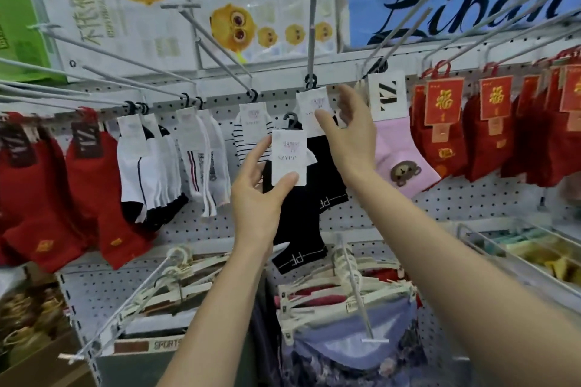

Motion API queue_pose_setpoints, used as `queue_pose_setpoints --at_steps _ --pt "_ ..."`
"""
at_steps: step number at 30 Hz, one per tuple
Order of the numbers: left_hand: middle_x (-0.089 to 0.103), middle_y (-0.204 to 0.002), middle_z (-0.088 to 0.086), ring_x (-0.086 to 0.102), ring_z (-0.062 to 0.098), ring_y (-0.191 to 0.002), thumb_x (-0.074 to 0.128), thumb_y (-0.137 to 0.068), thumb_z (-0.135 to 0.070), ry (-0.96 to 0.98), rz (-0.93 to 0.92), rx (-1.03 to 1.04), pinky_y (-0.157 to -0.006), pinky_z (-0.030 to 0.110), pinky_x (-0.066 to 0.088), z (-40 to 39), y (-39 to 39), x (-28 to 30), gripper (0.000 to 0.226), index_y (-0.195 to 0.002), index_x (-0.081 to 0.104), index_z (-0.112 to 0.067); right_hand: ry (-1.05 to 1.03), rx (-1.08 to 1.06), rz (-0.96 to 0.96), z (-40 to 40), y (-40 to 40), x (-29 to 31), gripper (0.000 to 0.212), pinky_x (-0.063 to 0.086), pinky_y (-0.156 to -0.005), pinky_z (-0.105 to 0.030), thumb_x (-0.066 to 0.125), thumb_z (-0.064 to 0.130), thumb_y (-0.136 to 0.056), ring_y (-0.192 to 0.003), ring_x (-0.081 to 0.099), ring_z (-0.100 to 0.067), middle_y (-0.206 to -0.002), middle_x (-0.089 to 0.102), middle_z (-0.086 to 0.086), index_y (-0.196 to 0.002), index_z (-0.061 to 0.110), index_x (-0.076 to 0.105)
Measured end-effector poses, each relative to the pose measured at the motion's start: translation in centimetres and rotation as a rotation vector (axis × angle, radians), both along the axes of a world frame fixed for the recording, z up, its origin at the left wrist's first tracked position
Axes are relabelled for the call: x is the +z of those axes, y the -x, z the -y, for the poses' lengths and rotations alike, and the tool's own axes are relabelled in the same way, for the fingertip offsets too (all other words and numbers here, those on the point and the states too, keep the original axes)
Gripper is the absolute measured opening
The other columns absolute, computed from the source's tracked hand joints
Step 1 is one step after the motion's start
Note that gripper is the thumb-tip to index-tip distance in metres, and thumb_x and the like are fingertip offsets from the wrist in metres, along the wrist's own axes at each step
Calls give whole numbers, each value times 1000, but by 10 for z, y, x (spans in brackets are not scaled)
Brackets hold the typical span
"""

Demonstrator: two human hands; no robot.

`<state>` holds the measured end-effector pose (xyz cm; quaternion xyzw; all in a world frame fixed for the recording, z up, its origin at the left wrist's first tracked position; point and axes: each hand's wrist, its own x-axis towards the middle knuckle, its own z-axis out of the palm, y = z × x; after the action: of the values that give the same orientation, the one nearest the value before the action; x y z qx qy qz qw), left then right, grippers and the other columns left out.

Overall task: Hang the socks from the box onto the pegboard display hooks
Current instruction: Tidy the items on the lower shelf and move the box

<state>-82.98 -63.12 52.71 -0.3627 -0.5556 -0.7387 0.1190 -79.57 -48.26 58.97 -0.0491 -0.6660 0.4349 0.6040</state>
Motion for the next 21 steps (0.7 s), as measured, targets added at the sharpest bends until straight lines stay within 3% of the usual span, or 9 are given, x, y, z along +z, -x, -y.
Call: queue_pose_setpoints --at_steps 2,4,9,12,17,21 --pt "67 -122 -13 59 12 -120 75 -82 -4 -25 -28 -16 -98 45 52 -10 4 10 63 -127 58 -45 -38 -7 -41 7 -10 -5 45 42 -104 -21 66 25 -92 -122 52 -5 -133 57 4 -135 20 53" --pt "66 -124 -12 59 12 -120 75 -81 -5 -33 -45 -31 -100 46 51 -20 4 19 63 -126 59 -46 -10 65 -58 14 -20 -9 36 48 -99 -25 65 24 -93 -110 60 -4 -119 65 5 -128 18 59" --pt "71 -110 -10 66 8 -104 77 -81 -9 -39 -123 -78 -95 40 54 -41 -5 40 57 -126 60 -41 33 160 -89 13 -32 -8 32 56 -90 -42 69 11 -88 -97 69 -17 -101 73 -5 -119 15 63" --pt "69 -102 -12 67 2 -94 79 -80 -16 -8 -208 29 -88 32 57 -47 -2 58 50 -123 64 -36 75 139 -114 7 -33 2 34 59 -82 -43 67 2 -86 -87 72 -21 -93 74 -10 -118 14 63" --pt "66 -115 -9 61 -1 -109 79 -80 -16 -80 -442 198 -92 28 54 -39 7 108 46 -123 65 -25 74 108 -108 0 -19 24 35 60 -76 -39 67 4 -87 -83 71 -23 -89 72 -11 -120 15 63" --pt "71 -97 -8 68 2 -93 77 -81 -13 -65 -576 253 -87 26 56 -36 8 135 27 -107 70 -16 51 83 -76 -4 -7 30 35 58 -78 -44 69 8 -83 -84 68 -30 -89 70 -15 -116 21 66"
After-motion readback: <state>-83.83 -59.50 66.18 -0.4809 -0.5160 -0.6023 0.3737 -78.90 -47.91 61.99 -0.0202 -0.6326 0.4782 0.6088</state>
